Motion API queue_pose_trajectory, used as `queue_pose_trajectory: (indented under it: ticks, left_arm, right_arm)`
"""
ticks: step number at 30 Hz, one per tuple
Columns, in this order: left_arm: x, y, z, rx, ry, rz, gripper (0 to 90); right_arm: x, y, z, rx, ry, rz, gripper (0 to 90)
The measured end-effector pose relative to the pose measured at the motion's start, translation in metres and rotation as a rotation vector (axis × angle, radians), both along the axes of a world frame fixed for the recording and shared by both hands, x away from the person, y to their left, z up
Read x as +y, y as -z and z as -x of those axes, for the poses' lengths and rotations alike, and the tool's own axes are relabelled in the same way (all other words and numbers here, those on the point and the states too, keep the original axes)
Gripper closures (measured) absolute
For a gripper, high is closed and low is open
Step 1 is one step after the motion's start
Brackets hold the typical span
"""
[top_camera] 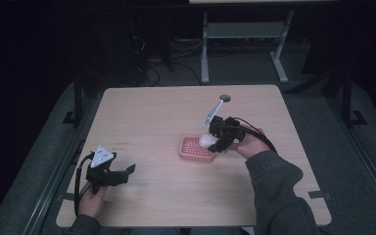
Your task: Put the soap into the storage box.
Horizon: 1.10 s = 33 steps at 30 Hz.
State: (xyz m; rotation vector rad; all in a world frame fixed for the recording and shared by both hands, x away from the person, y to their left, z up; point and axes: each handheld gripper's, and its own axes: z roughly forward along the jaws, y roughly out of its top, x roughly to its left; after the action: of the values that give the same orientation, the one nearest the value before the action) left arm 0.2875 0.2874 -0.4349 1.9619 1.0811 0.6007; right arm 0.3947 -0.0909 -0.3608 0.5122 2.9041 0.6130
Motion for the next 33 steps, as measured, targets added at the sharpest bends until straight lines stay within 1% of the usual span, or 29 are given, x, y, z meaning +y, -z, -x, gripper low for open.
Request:
queue_pose_trajectory:
  ticks: [4,8,9,11,18,22,28,33]
  left_arm:
    - [0.0,0.001,0.0,0.0,-0.001,0.0,14.7]
    - [0.001,0.001,0.0,0.004,-0.007,0.003,14.6]
    - [0.001,0.001,-0.001,0.001,-0.007,0.004,14.7]
    - [0.001,0.001,-0.001,0.006,-0.009,0.003,14.7]
    - [0.002,0.001,-0.001,0.008,-0.007,-0.003,14.7]
    - [0.002,0.001,-0.001,0.01,-0.007,-0.002,14.7]
    - [0.001,0.002,-0.001,0.009,-0.009,0.007,14.7]
    - [0.002,0.002,-0.001,0.01,-0.01,0.011,14.7]
  right_arm:
    - [0.006,-0.002,-0.004,0.001,-0.008,-0.009,48.6]
    - [0.012,-0.003,-0.007,-0.002,-0.014,-0.001,48.6]
    - [0.016,-0.003,-0.009,-0.002,-0.022,0.001,48.6]
    - [0.02,-0.001,-0.011,-0.001,-0.024,0.002,48.6]
    - [0.03,0.009,-0.02,0.011,-0.034,0.027,48.6]
    - [0.034,0.016,-0.025,0.027,-0.029,0.029,48.6]
    - [0.04,0.026,-0.032,0.046,-0.024,0.046,48.6]
    - [0.044,0.033,-0.037,0.052,-0.027,0.053,48.6]
